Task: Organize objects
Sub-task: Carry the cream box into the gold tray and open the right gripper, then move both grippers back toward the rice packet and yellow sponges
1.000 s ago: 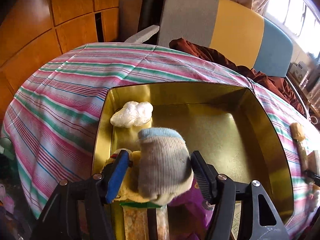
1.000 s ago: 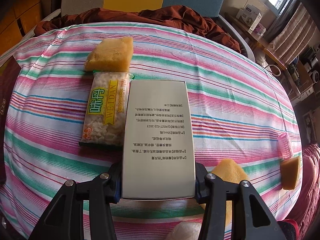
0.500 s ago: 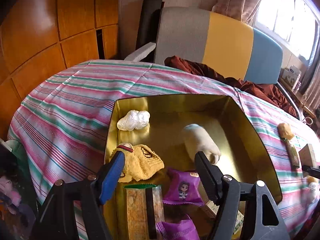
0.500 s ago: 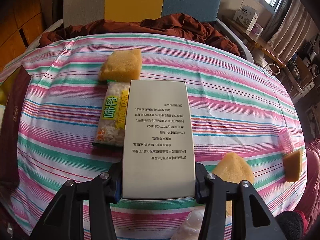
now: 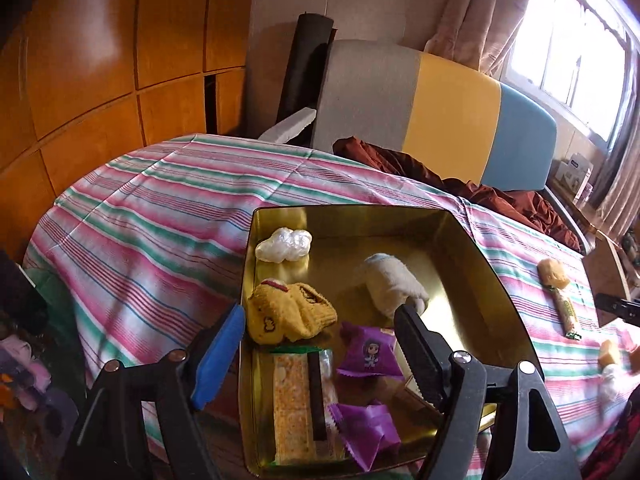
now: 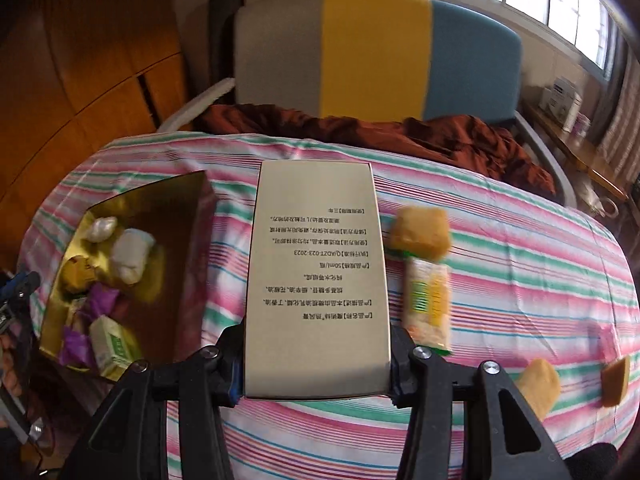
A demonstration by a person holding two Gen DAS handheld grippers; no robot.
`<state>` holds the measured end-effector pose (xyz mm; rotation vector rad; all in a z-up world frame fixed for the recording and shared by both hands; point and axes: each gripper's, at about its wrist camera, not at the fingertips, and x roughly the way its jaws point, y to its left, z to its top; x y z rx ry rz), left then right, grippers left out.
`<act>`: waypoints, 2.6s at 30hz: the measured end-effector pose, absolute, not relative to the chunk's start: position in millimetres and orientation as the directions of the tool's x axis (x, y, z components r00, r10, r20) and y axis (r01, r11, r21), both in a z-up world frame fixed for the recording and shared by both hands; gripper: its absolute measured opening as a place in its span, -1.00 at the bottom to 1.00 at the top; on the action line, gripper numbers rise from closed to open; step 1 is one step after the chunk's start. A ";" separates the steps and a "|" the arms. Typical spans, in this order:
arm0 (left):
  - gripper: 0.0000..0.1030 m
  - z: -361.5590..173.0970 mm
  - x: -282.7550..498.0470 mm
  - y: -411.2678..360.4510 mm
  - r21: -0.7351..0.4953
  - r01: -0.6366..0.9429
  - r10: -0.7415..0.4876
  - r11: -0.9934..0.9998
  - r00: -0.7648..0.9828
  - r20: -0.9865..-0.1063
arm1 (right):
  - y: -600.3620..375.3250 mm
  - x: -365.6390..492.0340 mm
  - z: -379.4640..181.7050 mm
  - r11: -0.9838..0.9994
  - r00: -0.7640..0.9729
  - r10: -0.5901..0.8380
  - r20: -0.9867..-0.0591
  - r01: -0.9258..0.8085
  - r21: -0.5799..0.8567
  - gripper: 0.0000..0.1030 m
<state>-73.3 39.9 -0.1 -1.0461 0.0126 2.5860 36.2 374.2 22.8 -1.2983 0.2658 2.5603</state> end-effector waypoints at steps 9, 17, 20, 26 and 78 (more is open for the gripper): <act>0.65 -3.9 -63.4 20.7 -0.145 -0.302 0.316 -0.942 -0.660 -0.682 | 253.1 -49.0 -15.4 -0.998 -0.482 -0.028 -0.875 -0.032 0.050 -0.02; 0.70 -2.7 -58.0 9.1 -0.114 -0.279 0.281 -0.953 -0.684 -0.674 | 218.0 -77.8 -68.0 -1.000 -0.351 0.018 -0.936 0.010 -0.023 -0.02; 0.71 -3.3 -57.7 9.3 -0.108 -0.278 0.275 -0.955 -0.682 -0.678 | 211.5 -79.0 -69.7 -0.999 -0.351 -0.027 -0.936 0.033 0.017 -0.02; 0.84 -3.1 -54.7 14.4 -0.082 -0.282 0.259 -0.956 -0.679 -0.687 | 203.7 -74.4 -66.4 -0.998 -0.395 -0.065 -0.916 0.037 0.055 0.33; 0.99 36.4 20.9 233.8 0.058 -0.771 0.552 -0.634 -0.504 -0.664 | 589.9 215.6 -28.0 -0.294 -0.478 0.354 -0.804 -0.873 0.389 0.65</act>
